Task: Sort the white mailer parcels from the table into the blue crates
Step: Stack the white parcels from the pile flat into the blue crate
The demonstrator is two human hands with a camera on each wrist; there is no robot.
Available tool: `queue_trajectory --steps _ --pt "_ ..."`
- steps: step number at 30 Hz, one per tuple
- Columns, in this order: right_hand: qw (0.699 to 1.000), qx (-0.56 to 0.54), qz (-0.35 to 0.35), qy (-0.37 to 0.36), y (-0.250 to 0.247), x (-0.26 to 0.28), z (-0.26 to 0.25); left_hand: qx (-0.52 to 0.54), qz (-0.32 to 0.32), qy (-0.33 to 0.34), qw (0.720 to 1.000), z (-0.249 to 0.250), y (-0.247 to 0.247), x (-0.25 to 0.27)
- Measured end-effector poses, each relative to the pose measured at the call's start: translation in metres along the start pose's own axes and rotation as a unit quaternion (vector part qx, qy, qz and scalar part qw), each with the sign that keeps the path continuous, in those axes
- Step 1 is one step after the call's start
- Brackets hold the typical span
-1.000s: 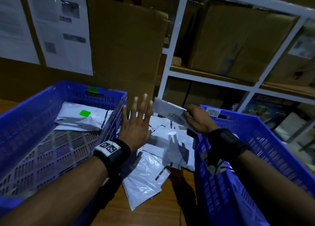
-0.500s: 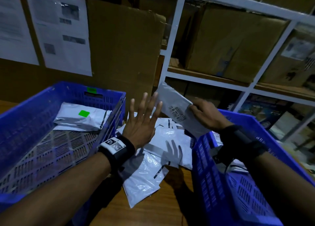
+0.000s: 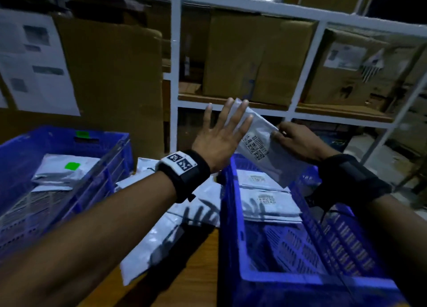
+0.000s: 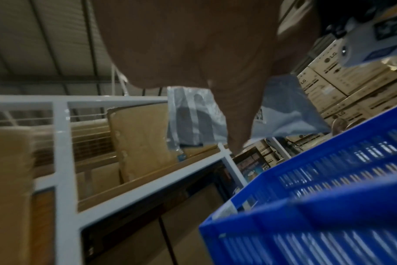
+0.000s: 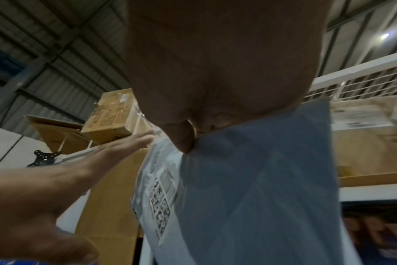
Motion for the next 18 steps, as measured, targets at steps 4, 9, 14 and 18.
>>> queue_trajectory --steps 4,9,14,18 --pt "0.999 -0.010 -0.032 -0.005 -0.011 0.026 0.052 -0.043 -0.036 0.027 0.998 0.068 -0.004 -0.032" --pt "0.998 -0.039 -0.048 -0.023 -0.030 0.047 0.095 -0.079 -0.029 0.031 0.996 0.121 -0.003 -0.058" --pt "0.990 -0.113 -0.069 -0.040 -0.042 0.054 0.125 -0.091 0.011 0.028 0.995 0.148 -0.002 -0.072" --pt "0.995 -0.069 -0.057 -0.037 -0.036 0.052 0.138 -0.088 -0.034 0.018 0.995 0.160 0.001 -0.080"
Point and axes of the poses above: each hand's wrist, its own x-axis away from the middle knuckle, its own y-axis out of the palm, z = x × y, the point moved 1 cm from there along -x, towards the middle knuckle, and after that the axes turned 10 degrees about -y, right-handed, at the moved point
